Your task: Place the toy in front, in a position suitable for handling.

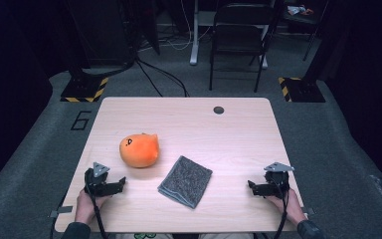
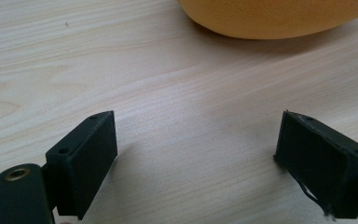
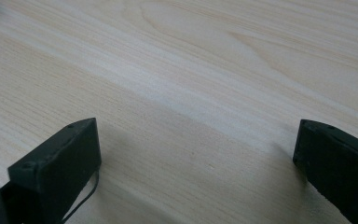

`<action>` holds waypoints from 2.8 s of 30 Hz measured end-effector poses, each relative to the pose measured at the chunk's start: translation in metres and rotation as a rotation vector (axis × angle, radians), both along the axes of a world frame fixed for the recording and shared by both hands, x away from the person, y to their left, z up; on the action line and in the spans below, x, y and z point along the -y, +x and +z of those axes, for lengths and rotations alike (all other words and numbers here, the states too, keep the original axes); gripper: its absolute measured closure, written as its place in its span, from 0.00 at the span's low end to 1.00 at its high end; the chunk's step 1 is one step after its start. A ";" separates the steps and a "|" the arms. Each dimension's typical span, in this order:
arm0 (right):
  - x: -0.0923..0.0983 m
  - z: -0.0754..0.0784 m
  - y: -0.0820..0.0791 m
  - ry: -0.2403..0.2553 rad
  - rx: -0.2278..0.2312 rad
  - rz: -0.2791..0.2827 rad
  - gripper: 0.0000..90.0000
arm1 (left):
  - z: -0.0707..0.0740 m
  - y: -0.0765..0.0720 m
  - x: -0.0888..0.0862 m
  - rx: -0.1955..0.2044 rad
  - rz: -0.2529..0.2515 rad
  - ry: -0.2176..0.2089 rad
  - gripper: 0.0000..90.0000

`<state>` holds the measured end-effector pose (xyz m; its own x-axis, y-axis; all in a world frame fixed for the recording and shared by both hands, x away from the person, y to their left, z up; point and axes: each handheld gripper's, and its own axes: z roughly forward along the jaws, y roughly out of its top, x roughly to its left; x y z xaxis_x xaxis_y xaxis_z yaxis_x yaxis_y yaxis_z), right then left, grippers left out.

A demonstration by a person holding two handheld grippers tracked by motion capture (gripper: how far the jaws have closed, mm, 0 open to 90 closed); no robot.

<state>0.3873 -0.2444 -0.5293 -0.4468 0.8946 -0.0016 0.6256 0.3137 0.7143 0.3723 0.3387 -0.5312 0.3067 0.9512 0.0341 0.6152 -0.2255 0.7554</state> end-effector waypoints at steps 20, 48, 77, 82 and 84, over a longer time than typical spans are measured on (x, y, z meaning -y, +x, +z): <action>-0.001 0.028 -0.007 -0.113 -0.047 0.091 0.05 | 0.001 0.006 0.000 -0.012 -0.032 0.000 0.13; -0.094 0.062 0.005 -0.051 -0.055 0.293 0.08 | 0.001 0.007 -0.003 -0.028 -0.040 -0.021 0.13; -0.193 0.059 0.018 -0.044 -0.072 0.505 0.09 | 0.001 0.007 -0.003 -0.032 -0.046 -0.020 0.13; -0.212 0.054 0.022 -0.054 -0.078 0.538 0.11 | 0.001 0.007 -0.003 -0.033 -0.046 -0.020 0.13; -0.219 0.052 0.024 -0.057 -0.081 0.540 0.12 | 0.001 0.007 -0.003 -0.033 -0.046 -0.020 0.13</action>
